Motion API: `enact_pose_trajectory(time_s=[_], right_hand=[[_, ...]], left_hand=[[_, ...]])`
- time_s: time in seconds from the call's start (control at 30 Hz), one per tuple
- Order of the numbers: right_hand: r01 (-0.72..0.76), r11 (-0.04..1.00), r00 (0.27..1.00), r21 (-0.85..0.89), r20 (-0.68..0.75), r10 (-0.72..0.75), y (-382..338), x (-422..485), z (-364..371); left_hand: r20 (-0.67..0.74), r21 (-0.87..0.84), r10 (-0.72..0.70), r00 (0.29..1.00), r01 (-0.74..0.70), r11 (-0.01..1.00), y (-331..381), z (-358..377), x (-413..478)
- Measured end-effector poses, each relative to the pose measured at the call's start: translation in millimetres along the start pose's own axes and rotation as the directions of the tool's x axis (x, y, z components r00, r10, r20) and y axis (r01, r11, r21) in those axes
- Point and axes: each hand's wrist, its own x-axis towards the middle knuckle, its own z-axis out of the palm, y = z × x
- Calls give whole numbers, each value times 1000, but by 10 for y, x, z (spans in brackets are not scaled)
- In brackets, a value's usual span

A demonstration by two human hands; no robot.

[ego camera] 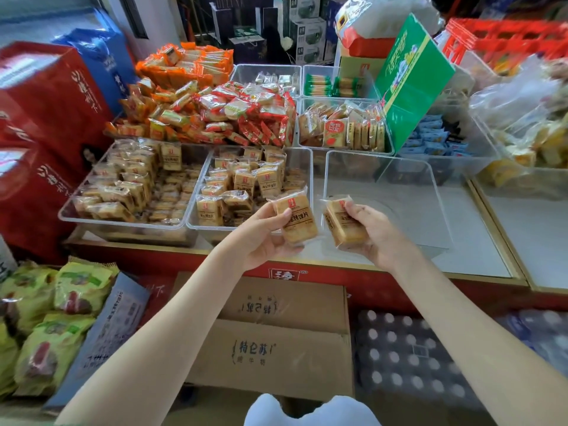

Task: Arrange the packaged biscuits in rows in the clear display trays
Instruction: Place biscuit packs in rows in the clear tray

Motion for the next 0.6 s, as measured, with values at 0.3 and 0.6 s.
enact_pose_trajectory(time_s=[0.3, 0.6], right_hand=[[94, 957, 957, 275, 242, -163, 39, -89, 52], [108, 954, 877, 279, 425, -223, 52, -239, 70]], left_hand=[[-58, -49, 120, 991, -123, 991, 3, -112, -83], [-39, -14, 166, 985, -166, 986, -16, 1, -93]])
